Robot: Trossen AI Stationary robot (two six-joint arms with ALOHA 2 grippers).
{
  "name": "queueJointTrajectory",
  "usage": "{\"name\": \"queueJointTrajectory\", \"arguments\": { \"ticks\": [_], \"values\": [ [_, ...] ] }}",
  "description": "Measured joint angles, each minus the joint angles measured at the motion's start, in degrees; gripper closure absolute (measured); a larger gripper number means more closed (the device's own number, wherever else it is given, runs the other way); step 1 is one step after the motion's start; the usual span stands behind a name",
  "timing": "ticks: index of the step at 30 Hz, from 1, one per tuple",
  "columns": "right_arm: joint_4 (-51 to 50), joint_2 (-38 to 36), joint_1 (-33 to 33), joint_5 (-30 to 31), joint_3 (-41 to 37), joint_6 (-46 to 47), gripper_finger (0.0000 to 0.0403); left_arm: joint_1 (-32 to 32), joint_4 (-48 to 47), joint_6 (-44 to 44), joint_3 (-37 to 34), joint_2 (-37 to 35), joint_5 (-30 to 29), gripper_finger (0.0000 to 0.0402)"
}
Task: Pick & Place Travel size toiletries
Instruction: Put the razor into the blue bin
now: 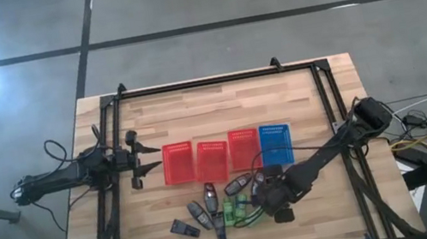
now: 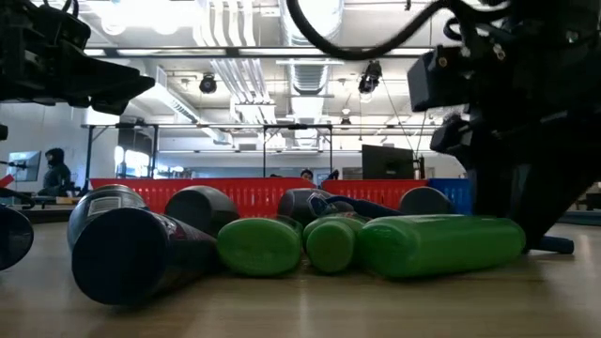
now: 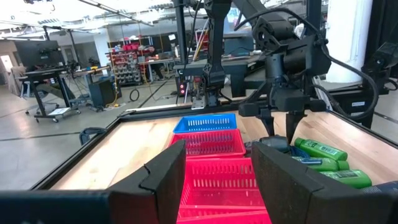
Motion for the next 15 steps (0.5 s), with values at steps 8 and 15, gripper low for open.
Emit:
{"name": "queueJointTrajectory", "arguments": {
  "ticks": [8, 15],
  "values": [
    [2.04, -0.28, -0.09, -0.17, -1.76, 0.12, 0.0283, 0.00, 0.00, 0.00, 0.00, 0.00, 0.02, 0.0213],
    [0.69, -0.08, -0.09, -0.41, -0.39, 1.92, 0.0355, 0.01, 0.00, 0.00, 0.00, 0.00, 0.01, 0.0213]
  ]
}}
